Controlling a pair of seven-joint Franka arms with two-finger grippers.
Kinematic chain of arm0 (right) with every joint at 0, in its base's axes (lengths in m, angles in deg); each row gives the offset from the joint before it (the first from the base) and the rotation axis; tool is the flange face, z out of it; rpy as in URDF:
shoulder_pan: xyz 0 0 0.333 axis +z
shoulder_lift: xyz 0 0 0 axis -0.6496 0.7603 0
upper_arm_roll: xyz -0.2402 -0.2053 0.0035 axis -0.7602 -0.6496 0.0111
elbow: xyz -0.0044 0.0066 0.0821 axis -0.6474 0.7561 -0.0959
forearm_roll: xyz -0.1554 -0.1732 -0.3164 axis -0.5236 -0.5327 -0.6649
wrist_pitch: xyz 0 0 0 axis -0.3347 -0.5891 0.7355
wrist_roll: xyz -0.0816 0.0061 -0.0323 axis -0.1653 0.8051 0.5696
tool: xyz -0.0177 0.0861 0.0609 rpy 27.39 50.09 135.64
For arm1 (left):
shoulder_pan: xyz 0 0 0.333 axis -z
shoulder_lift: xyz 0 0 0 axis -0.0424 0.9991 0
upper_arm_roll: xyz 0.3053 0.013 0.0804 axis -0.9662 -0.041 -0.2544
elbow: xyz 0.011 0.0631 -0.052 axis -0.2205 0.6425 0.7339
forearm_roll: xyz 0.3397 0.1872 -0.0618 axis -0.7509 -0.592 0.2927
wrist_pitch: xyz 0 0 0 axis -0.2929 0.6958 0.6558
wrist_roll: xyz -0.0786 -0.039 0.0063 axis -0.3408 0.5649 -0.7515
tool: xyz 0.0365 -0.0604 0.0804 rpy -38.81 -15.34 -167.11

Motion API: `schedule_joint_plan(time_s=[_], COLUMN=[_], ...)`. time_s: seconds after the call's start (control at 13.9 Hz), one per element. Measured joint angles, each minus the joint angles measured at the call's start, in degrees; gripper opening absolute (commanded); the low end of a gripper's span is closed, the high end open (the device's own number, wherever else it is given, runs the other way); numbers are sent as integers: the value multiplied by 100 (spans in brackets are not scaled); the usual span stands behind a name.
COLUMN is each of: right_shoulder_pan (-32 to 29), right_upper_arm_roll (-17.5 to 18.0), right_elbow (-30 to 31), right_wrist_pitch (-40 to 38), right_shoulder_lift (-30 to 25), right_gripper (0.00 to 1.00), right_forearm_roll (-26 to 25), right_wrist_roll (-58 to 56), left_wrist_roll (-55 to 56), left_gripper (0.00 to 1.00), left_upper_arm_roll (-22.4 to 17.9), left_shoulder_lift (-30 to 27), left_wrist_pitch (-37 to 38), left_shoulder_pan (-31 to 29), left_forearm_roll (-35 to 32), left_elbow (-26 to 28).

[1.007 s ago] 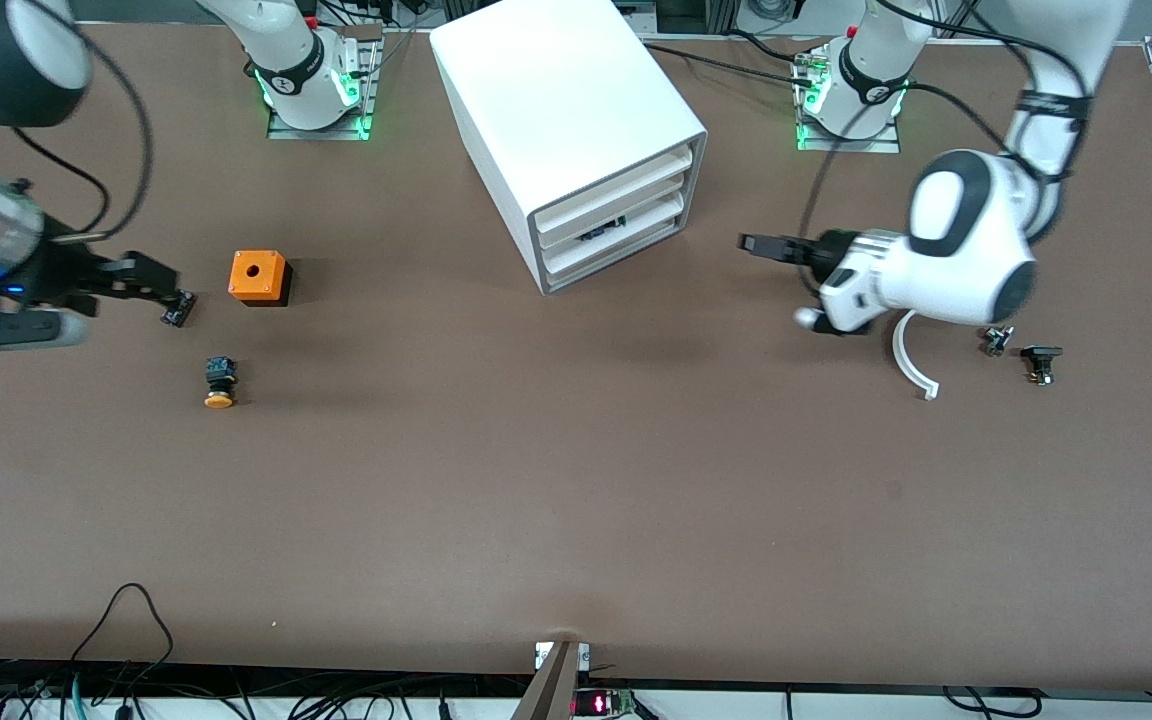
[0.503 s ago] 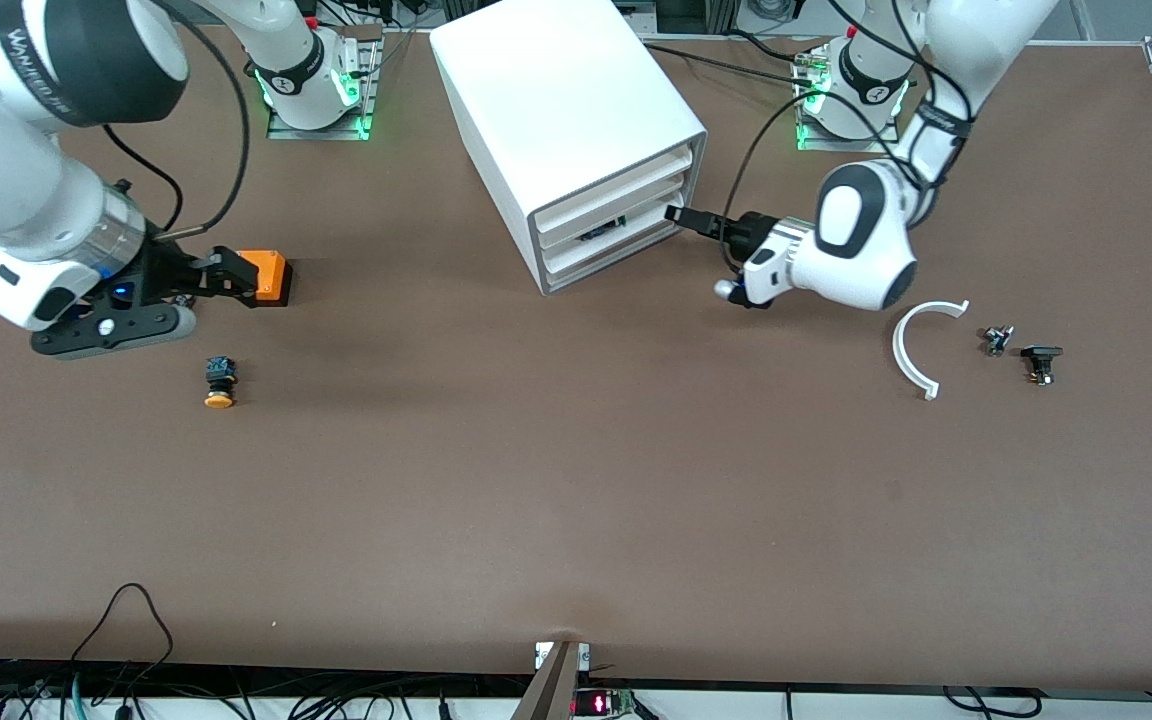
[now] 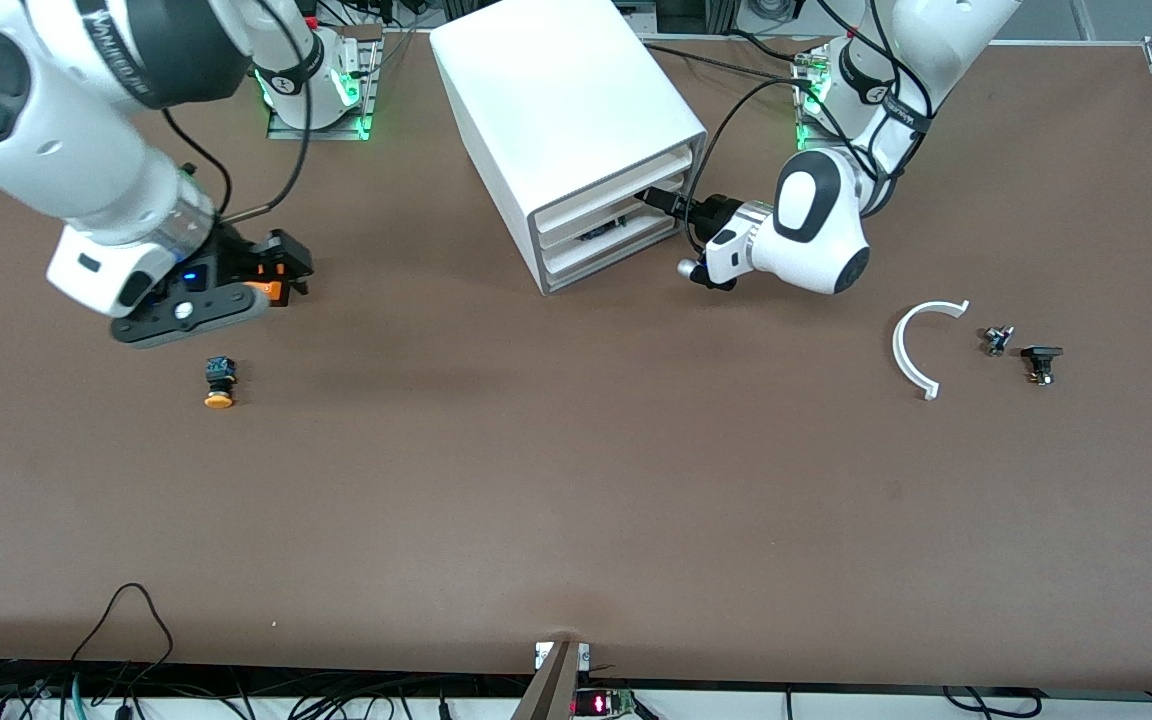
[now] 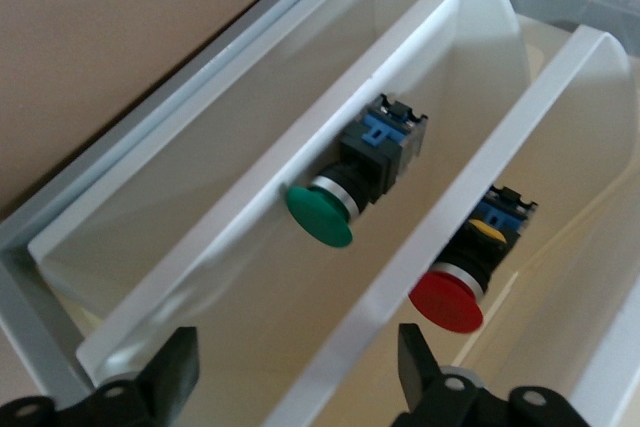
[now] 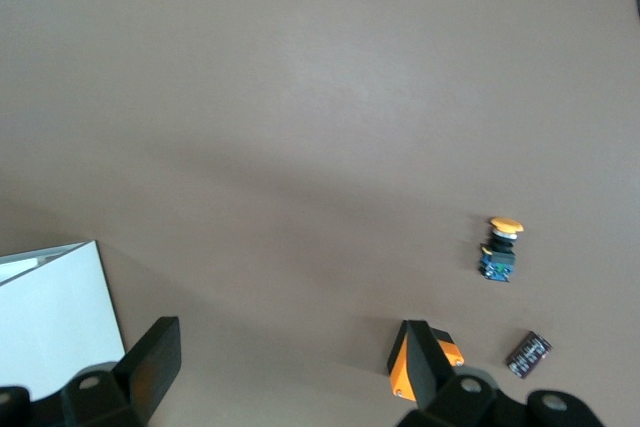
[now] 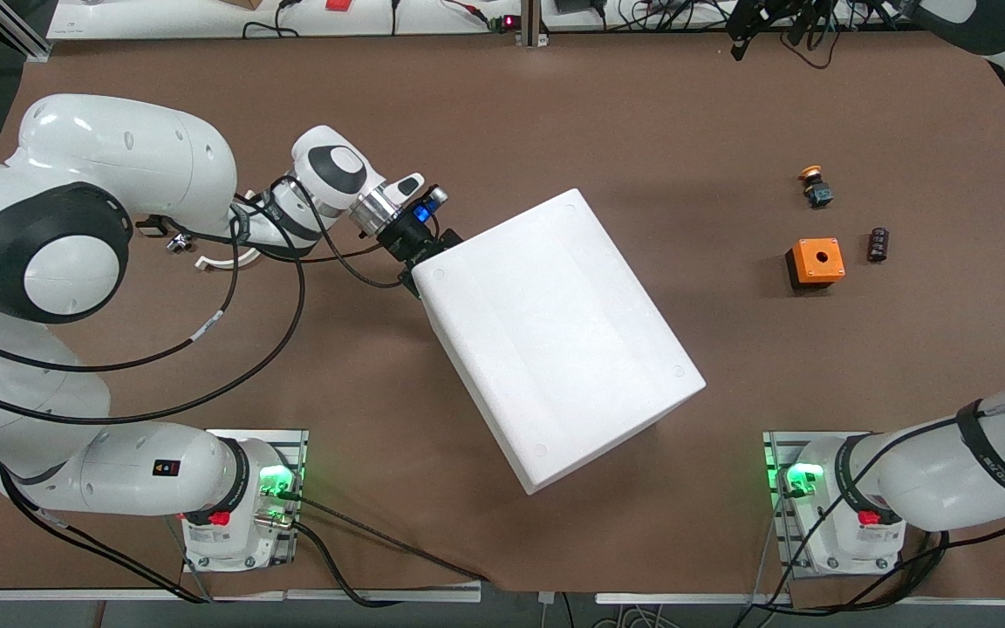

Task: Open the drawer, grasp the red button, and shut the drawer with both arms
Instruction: 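Pull the white drawer open with the left gripper while the right gripper approaches, then reach the right gripper into the drawer while the left gripper withdraws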

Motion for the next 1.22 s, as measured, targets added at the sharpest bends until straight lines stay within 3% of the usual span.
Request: schedule_joint_plan(time_s=[0.14, 0.5, 0.72, 0.86, 1.01, 1.22], right_shoulder_pan=[80, 761, 1003, 1141, 1386, 1682], right_upper_arm_roll=[-1, 7, 7, 7, 29, 238], right_elbow=[0, 0, 1, 1, -53, -790], right_wrist_pitch=[115, 640, 1036, 1207, 1367, 1357], right_shoulder_lift=[4, 200, 334, 406, 514, 1055], right_gripper=[100, 100, 100, 100, 100, 100], right_forearm_roll=[0, 0, 0, 1, 3, 3], right_wrist_roll=[-11, -31, -33, -49, -85, -317], left_wrist_roll=[-1, -85, -375, -480, -545, -477], left_gripper=[0, 0, 0, 0, 99, 100], left_upper_arm_roll=[20, -87, -799, -1051, -1083, -1167], left_shoulder_lift=[30, -48, -104, -103, -99, -96], left_wrist_pitch=[-40, 1, -35, -36, -38, -407], left_shoulder_pan=[37, -4, -101, -215, -240, -240], left_forearm_roll=[1, 125, -176, -285, -285, -366], left_elbow=[31, -79, -427, -662, -737, -761])
